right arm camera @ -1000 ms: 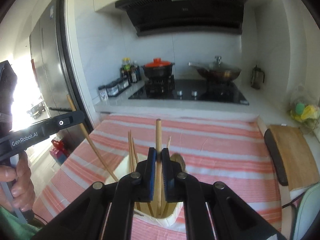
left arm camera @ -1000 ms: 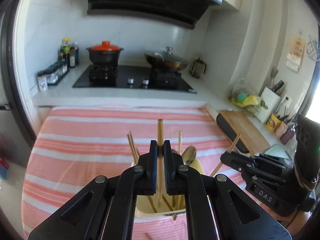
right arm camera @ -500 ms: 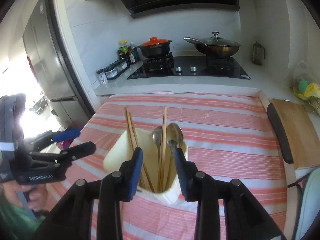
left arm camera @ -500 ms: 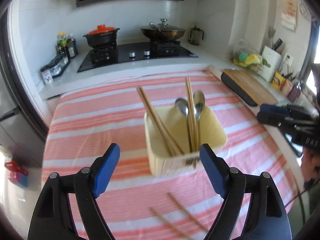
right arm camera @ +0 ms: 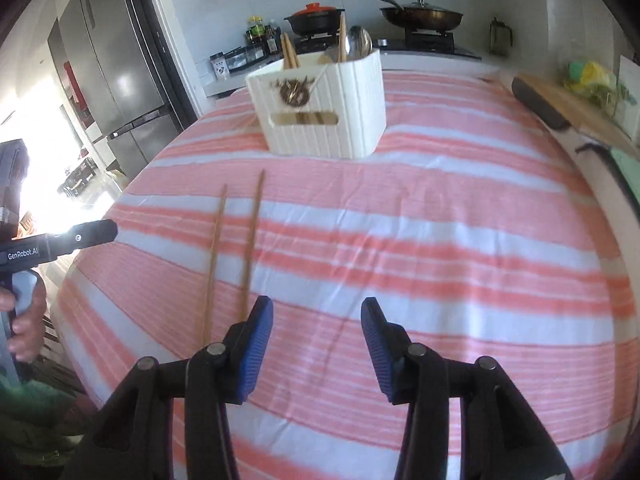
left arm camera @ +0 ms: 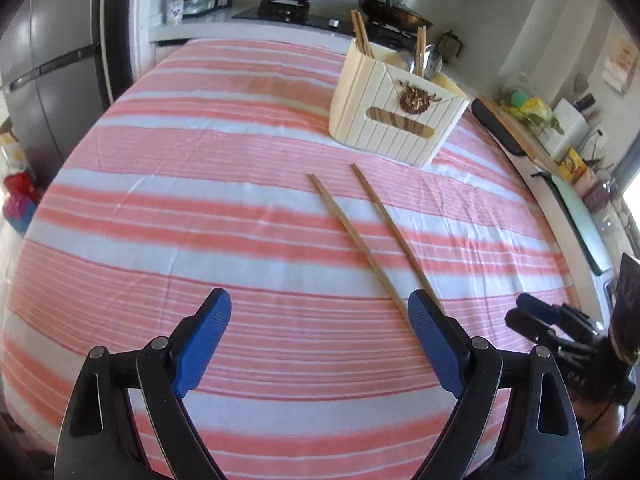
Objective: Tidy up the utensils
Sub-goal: 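Move both open tools down to the last two chopsticks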
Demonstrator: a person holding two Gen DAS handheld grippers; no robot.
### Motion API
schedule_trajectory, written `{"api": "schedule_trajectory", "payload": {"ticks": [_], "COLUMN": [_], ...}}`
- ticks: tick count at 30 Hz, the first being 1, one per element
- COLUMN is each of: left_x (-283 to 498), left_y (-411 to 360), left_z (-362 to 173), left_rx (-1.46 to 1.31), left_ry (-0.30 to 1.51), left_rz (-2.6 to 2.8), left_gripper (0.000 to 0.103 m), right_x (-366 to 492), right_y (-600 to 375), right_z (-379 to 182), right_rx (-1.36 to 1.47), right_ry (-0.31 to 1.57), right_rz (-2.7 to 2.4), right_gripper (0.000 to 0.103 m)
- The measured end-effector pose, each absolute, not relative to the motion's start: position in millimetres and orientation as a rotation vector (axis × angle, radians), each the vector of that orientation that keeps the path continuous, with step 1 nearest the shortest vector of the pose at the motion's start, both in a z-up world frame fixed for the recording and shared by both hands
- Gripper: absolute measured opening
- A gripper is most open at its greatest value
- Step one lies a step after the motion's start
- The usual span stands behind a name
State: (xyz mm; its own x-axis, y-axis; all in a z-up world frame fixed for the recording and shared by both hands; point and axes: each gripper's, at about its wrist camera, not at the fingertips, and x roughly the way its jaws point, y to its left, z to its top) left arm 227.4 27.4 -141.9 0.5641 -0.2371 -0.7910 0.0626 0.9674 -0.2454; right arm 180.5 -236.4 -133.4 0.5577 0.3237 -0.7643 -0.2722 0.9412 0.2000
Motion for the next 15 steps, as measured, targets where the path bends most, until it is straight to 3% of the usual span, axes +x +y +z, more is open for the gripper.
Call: {"api": "schedule_trajectory", "payload": {"ticks": [8,13,15], "left_x": [249.4,264.6,268.9], "left_y": [-6.7,-18.5,-22.0], "left_z": [-156.4,-173.9,-180.8], "left_rx": [-0.184,-0.192,-0.176], "left_ry": [0.93,0.955,0.963], "left_rz": [-0.129,-0.091,-0.07], "left_gripper": [0.091,0.089,0.087], "right_x": [190.3,200.3,202.0], "right_y": [-187.7,-168.3,-165.3], "right_z": [-131.2,-157.8,-168.0], "right_rx": [-0.06,-0.141,-0.168], "right_ry": [0.906,0.957,0.965], "right_rz": [0.463,0.469,0.459], "right_gripper": [0.044,0.027,0.025]}}
